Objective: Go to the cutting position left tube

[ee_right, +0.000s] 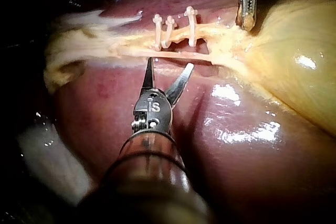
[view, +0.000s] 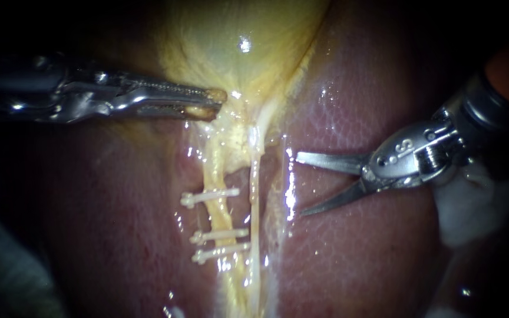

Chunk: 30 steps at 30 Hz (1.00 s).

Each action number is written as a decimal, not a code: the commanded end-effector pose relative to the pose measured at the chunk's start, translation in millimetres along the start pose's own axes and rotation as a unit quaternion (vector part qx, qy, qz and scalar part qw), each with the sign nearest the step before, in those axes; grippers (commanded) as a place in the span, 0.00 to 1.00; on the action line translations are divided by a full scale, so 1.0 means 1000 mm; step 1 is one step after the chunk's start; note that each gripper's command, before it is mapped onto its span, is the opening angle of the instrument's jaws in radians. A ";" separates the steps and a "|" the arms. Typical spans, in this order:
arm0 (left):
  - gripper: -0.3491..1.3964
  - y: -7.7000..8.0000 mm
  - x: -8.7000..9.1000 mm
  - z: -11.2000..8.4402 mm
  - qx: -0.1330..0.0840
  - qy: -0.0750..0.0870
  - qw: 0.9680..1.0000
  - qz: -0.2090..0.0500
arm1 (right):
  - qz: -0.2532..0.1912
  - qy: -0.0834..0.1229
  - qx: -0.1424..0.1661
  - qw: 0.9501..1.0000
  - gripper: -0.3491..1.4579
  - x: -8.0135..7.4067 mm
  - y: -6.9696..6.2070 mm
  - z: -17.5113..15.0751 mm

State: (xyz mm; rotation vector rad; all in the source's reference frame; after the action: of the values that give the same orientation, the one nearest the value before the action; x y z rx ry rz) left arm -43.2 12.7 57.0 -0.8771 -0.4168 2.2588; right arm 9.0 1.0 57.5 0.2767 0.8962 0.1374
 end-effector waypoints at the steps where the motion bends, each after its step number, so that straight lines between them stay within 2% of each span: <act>1: 0.00 0.0000 0.0001 -0.0004 -0.001 0.000 1.000 0.000 | 0.000 0.000 0.000 1.000 0.99 0.0000 0.0000 0.0000; 4: 0.00 -0.0002 0.0005 -0.0018 -0.008 -0.002 1.000 0.000 | 0.000 0.001 0.002 1.000 0.99 0.0000 0.0000 0.0000; 9: 0.00 -0.0008 0.0007 -0.0064 0.004 0.005 1.000 0.000 | 0.000 0.001 0.003 1.000 0.99 0.0000 0.0000 0.0000; 12: 0.00 -0.0011 0.0004 -0.0085 0.009 0.010 1.000 -0.003 | 0.000 0.003 0.006 1.000 0.99 0.0000 0.0000 0.0000; 16: 0.00 -0.0012 0.0004 -0.0092 0.010 0.011 1.000 -0.006 | -0.001 0.006 0.014 1.000 0.99 0.0001 -0.0002 0.0001; 19: 0.00 -0.0012 0.0005 -0.0092 0.010 0.012 1.000 -0.007 | -0.001 0.018 0.035 0.999 0.99 0.0003 -0.0006 0.0006; 25: 0.00 -0.0013 0.0007 -0.0096 0.012 0.014 1.000 -0.007 | 0.010 0.040 0.070 0.997 0.99 0.0009 -0.0023 0.0048; 30: 0.00 -0.0013 0.0009 -0.0099 0.012 0.015 1.000 -0.008 | 0.034 0.054 0.091 0.994 0.99 0.0013 -0.0029 0.0081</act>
State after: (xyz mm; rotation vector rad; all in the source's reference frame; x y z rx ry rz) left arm -36.2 14.8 50.1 -0.8911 -0.3806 2.2281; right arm 16.7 -3.1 60.8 0.4910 1.0167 0.1460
